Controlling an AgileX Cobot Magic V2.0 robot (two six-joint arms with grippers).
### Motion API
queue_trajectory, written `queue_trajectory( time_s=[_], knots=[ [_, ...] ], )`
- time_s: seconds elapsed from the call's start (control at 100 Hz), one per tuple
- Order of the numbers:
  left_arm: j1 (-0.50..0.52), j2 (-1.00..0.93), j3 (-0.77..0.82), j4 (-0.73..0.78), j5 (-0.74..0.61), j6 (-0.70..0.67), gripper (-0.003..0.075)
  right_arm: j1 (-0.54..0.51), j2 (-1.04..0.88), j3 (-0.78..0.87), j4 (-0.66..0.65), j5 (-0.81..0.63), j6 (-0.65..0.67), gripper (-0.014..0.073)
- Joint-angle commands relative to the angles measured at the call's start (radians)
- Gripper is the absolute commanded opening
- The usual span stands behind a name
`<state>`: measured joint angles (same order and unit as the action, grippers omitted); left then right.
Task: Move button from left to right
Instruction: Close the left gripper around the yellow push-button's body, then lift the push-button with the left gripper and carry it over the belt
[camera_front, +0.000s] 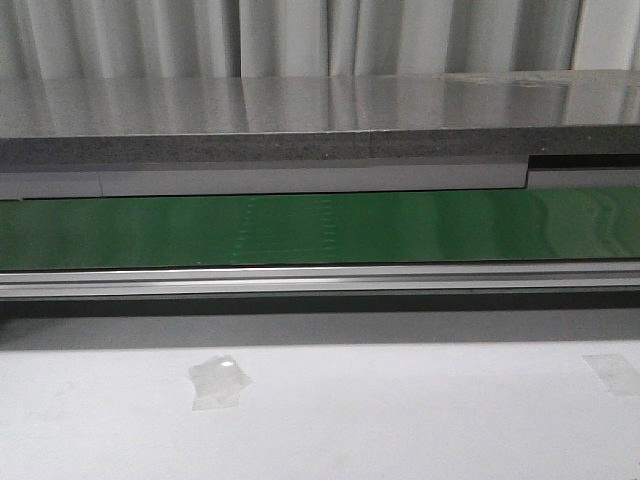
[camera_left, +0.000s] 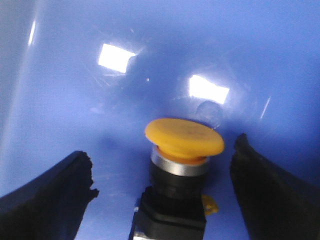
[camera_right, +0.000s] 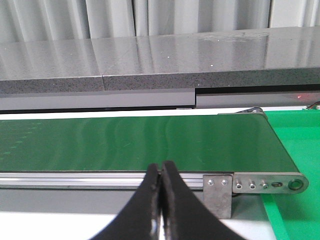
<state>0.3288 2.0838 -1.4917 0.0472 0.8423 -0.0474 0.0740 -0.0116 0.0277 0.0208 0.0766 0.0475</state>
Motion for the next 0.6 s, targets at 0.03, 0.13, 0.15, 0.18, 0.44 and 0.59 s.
queue_trajectory(
  time_s=[0.03,0.13,0.15,0.18,0.44,0.59],
  knots=[
    [-0.002,-0.025,-0.028,-0.006,-0.025,-0.001,0.0545,0.002,-0.017,-0.016,0.000,-0.077,-0.003,-0.0065],
    [-0.002,-0.006,-0.028,-0.006,-0.024,-0.001,0.0542,0.002,-0.017,-0.016,0.000,-0.077,-0.003,-0.0065],
    [-0.002,-0.004,-0.028,-0.006,-0.024,-0.001,0.0540,0.002,-0.017,-0.016,0.000,-0.077,-0.003,-0.0065],
    [-0.002,-0.002,-0.028,-0.006,-0.024,-0.001,0.0522,0.002,-0.017,-0.016,0.000,-0.077,-0.003,-0.0065],
    [-0.002,-0.002,-0.028,-0.006,-0.018,-0.001,0.0104,0.002,-0.017,-0.016,0.000,-0.077,-0.003,-0.0065],
    [-0.002,-0.002,-0.028,-0.002,-0.013,-0.001,-0.0020,0.002,-0.017,-0.016,0.000,-0.077,-0.003,-0.0065]
  ],
)
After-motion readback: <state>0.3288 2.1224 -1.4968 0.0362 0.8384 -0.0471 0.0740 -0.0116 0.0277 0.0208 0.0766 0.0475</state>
